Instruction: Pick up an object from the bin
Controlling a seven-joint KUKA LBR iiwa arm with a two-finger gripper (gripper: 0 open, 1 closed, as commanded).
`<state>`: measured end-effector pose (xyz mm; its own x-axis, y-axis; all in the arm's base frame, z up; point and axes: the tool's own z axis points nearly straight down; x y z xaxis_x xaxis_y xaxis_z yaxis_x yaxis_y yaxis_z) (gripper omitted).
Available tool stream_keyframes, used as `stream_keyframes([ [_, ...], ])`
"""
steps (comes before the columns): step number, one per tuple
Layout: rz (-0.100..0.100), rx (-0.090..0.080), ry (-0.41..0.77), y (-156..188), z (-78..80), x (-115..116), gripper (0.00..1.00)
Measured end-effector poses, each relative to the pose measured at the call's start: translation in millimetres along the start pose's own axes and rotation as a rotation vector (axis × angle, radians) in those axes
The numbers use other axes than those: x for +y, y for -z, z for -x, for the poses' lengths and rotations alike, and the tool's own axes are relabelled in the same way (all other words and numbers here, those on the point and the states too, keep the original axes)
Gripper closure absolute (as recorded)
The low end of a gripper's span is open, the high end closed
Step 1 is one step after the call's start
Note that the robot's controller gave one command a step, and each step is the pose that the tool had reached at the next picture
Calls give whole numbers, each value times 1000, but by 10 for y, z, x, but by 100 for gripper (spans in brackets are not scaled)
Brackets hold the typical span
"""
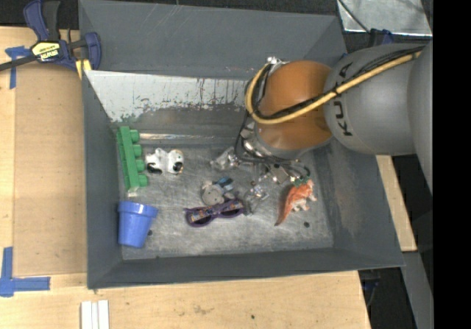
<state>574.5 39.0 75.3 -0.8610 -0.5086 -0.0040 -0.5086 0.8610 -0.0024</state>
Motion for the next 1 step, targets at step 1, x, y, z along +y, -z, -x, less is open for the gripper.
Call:
stream_keyframes([
  [1,-5,-4,16,19,35,203,0],
])
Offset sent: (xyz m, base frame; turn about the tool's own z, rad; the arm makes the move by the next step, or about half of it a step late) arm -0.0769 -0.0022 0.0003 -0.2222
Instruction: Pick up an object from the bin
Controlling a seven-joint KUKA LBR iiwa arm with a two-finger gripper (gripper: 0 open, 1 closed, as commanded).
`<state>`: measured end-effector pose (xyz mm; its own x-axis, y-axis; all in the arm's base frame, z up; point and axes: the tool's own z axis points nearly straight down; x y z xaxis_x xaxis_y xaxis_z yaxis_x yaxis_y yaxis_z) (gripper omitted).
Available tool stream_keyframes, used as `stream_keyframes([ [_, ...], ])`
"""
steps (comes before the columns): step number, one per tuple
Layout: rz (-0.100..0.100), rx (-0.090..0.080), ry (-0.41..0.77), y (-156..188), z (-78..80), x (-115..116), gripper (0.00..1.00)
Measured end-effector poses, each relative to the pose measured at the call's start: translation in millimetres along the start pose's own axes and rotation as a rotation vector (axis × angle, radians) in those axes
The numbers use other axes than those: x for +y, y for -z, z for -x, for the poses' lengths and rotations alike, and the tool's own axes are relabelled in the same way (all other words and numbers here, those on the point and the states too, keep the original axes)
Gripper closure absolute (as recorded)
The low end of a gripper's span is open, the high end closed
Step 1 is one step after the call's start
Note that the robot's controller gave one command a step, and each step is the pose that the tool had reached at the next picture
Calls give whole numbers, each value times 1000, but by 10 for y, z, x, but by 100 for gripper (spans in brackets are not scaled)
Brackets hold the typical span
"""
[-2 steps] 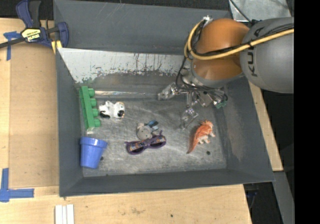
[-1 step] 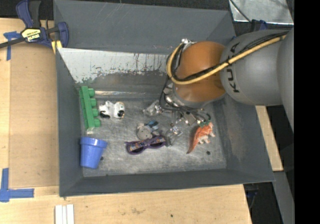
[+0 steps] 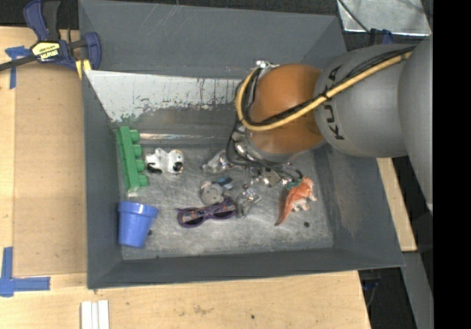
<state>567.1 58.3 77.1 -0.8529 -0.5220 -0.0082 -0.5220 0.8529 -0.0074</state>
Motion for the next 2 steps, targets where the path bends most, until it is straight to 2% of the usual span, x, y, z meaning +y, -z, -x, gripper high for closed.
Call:
stream_keyframes([
  [1,6,0,205,9,-685,173,100],
  [2,7,5,206,-5,-700,174,0],
])
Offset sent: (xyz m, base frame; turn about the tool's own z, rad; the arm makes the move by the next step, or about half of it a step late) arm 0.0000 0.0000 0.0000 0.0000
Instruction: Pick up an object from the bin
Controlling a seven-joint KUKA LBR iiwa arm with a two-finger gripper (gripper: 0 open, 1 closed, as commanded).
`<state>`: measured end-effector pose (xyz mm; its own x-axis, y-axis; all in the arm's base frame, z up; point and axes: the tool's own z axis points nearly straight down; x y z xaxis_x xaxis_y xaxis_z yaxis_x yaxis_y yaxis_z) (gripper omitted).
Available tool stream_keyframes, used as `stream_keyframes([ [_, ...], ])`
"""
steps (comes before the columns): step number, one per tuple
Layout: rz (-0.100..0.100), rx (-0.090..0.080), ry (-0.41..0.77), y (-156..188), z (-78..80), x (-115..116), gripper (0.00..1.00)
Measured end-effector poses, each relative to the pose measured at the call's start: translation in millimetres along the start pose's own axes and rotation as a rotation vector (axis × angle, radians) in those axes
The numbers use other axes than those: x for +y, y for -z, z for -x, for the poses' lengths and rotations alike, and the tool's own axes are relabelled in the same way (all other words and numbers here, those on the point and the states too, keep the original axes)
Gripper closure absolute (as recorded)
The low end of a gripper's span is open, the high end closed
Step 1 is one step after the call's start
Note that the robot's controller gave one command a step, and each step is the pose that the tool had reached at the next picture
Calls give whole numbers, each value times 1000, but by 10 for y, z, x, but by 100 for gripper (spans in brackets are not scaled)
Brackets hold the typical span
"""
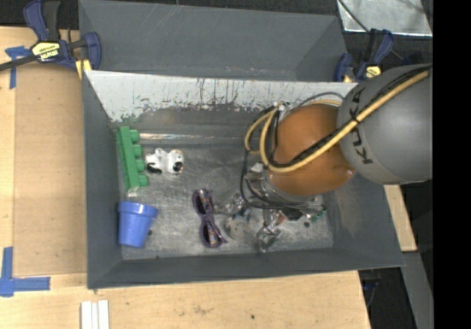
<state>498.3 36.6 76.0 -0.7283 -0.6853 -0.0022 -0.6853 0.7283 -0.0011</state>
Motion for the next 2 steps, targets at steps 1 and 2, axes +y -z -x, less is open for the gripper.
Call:
stream_keyframes([
  [1,-3,-7,1,16,24,-4,100],
  [2,-3,-7,2,15,24,-4,100],
])
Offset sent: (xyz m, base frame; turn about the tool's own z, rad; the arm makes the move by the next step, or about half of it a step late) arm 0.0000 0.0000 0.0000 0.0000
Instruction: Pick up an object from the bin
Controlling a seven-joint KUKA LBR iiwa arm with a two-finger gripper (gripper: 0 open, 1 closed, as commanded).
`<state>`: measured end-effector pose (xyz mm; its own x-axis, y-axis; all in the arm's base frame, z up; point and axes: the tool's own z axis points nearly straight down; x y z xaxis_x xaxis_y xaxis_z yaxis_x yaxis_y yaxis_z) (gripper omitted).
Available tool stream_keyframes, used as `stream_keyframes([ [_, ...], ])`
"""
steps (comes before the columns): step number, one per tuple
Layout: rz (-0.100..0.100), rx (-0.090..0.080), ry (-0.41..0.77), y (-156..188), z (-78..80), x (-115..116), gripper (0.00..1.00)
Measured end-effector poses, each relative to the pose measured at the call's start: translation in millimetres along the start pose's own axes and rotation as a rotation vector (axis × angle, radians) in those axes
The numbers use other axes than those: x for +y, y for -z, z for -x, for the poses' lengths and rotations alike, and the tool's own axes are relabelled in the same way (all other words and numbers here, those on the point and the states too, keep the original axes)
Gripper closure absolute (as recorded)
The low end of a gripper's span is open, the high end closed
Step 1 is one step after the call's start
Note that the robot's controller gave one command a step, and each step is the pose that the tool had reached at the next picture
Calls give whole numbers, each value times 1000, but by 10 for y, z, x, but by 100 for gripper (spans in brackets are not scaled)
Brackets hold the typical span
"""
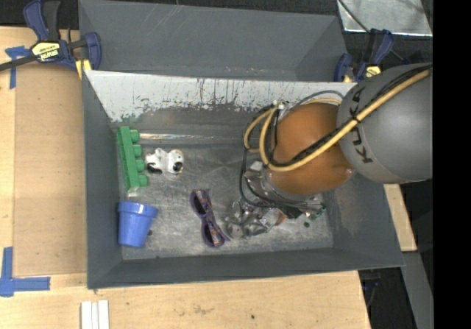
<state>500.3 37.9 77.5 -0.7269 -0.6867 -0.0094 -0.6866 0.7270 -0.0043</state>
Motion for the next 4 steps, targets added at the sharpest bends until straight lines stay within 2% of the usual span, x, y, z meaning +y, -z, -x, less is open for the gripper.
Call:
stream_keyframes([
  [1,0,0,0,0,0,0,100],
  [2,9,13,-9,433,-56,-46,100],
  [3,-5,-3,-9,617,67,-41,100],
  [4,5,6,5,378,50,-396,100],
])
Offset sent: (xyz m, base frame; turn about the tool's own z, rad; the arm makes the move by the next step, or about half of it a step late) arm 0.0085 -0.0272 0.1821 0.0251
